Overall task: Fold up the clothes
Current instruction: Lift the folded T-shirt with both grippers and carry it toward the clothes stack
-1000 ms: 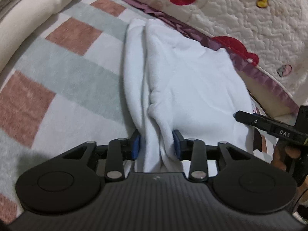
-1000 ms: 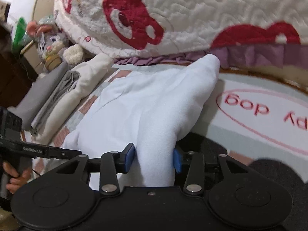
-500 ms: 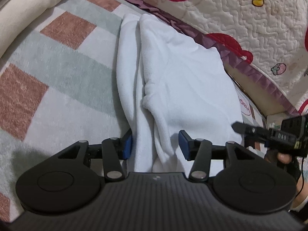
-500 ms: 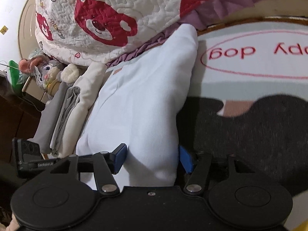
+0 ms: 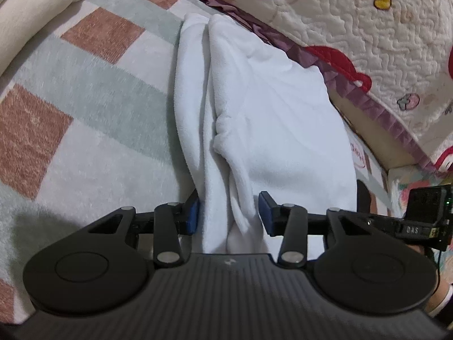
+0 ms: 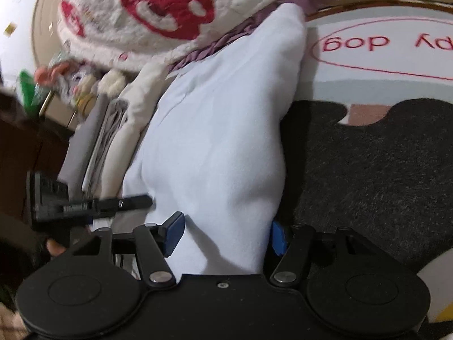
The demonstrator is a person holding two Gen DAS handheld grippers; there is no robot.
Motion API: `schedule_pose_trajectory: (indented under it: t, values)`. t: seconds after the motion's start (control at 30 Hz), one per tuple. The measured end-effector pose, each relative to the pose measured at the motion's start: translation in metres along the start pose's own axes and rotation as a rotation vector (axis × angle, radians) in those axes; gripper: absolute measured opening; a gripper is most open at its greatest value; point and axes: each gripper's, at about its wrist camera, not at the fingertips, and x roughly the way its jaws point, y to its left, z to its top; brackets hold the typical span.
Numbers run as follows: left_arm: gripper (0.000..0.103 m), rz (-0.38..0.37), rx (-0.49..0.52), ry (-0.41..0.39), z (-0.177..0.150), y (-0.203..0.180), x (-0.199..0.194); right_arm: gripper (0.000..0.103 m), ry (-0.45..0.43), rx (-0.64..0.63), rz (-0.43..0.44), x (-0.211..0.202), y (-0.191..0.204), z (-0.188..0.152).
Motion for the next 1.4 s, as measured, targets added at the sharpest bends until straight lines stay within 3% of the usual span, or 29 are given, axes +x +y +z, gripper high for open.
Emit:
schedule_pose_trajectory:
  t: [0.17, 0.3, 0.33, 0.37, 0.43, 0.53, 0.77, 0.93, 1.13, 1.27, 1.4]
  values:
    - [0.048, -0.077, -0.039, -0.054, 0.0, 0.008, 0.004, 0.068, -0.094, 0.097, 0.003, -0.008, -0.019, 0.023]
    - [0.021, -0.046, -0.019, -0.074, -0.001, 0.005, 0.008, 0.068, -0.111, 0.177, 0.072, 0.012, -0.04, 0.048]
    - [0.019, -0.03, 0.005, -0.085, -0.001, 0.001, 0.005, 0.053, -0.116, 0.184, 0.086, 0.02, -0.039, 0.054]
    - [0.017, -0.006, 0.046, -0.102, 0.0, -0.007, 0.002, 0.038, -0.109, 0.139, 0.074, 0.022, -0.031, 0.059]
    - [0.016, 0.045, 0.137, -0.14, 0.001, -0.026, -0.007, 0.033, -0.111, -0.008, 0.049, 0.019, -0.008, 0.067]
    - [0.016, 0.094, 0.247, -0.186, 0.003, -0.052, -0.023, 0.032, -0.158, -0.138, 0.048, -0.006, 0.032, 0.072]
    - [0.016, 0.132, 0.297, -0.273, 0.002, -0.078, -0.055, 0.031, -0.233, -0.367, -0.012, -0.051, 0.111, 0.075]
    - [0.015, 0.191, 0.31, -0.344, -0.003, -0.097, -0.108, 0.031, -0.273, -0.5, -0.023, -0.074, 0.165, 0.072]
    - [0.016, 0.312, 0.339, -0.402, 0.018, -0.104, -0.198, 0.031, -0.312, -0.571, 0.076, -0.078, 0.234, 0.073]
    - [0.016, 0.354, 0.246, -0.435, 0.042, -0.08, -0.256, 0.031, -0.31, -0.588, 0.159, -0.056, 0.277, 0.08]
    - [0.016, 0.515, 0.282, -0.447, 0.067, -0.06, -0.301, 0.031, -0.293, -0.607, 0.248, -0.011, 0.326, 0.086]
